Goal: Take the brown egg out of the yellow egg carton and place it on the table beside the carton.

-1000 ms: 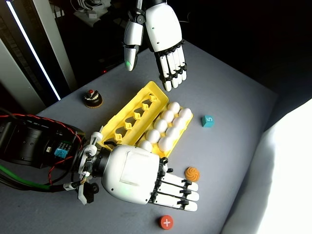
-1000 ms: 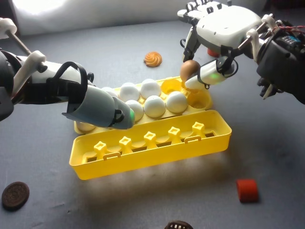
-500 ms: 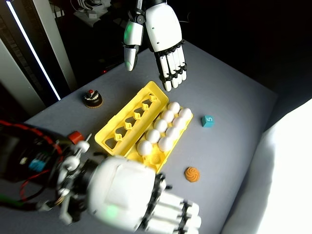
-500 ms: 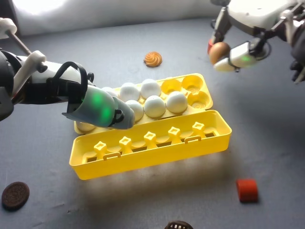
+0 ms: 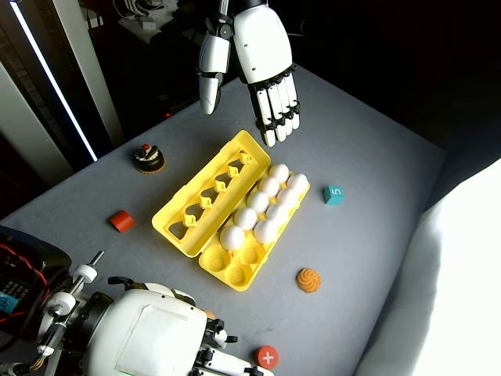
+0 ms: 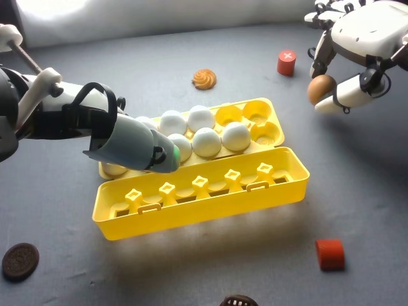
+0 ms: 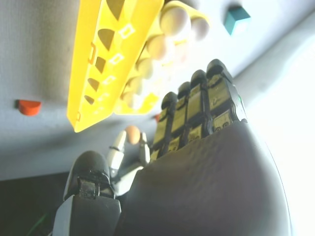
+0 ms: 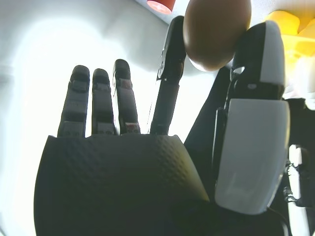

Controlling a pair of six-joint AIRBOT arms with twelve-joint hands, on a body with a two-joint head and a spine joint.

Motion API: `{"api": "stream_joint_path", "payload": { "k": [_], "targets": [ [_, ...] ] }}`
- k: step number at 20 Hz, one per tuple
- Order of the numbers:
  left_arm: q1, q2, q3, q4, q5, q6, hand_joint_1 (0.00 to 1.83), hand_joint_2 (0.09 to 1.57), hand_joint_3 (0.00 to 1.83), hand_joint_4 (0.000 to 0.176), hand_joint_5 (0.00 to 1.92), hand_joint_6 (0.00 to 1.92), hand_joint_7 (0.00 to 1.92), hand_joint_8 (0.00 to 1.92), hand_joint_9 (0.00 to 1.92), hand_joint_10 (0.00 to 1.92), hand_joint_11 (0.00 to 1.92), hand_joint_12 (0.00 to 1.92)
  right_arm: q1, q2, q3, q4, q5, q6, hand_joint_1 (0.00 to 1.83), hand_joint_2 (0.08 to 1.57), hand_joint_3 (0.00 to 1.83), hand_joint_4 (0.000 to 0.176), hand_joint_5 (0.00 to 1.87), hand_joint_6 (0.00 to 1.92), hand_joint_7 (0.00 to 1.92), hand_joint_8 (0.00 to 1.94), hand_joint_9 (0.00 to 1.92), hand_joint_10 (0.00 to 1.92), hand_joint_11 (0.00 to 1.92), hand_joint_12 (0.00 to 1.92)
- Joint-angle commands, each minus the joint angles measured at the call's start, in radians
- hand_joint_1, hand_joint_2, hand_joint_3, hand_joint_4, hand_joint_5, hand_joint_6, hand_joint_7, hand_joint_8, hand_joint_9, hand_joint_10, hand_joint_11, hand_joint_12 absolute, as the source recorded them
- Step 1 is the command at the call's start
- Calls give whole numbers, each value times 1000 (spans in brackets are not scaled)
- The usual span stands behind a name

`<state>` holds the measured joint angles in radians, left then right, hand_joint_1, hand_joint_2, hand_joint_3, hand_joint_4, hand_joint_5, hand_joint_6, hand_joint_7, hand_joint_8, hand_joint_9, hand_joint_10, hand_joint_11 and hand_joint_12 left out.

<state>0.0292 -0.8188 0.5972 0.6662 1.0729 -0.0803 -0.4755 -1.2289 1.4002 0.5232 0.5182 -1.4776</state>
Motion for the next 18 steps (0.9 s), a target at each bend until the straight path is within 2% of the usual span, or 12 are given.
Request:
{"api": "stream_joint_path", "payload": {
  "k": [1,3,9,18],
  "targets": [
    [-4,4,-5,59,-31,-2,0,1203,2,0,55,4,0,0,0,0,0,0,-4,8,2,-19,124,3,1110,963,0,176,1393,254,181,0,3,0,0,0],
    [-4,4,-5,59,-31,-2,0,1203,2,0,60,5,4,2,0,0,0,0,-19,6,5,-22,132,4,1094,983,2,176,1302,434,132,10,0,0,0,0],
    [-4,4,-5,59,-31,-2,0,1219,8,0,40,1,0,0,0,0,0,0,-47,-16,52,-31,152,5,1089,995,2,176,1259,514,147,3,0,0,0,0],
    [-3,4,-5,59,-31,-10,0,1206,0,0,31,5,0,0,0,0,0,0,-47,-24,58,-48,152,6,1078,1017,1,176,1198,623,215,0,83,6,0,0]
  ]
}}
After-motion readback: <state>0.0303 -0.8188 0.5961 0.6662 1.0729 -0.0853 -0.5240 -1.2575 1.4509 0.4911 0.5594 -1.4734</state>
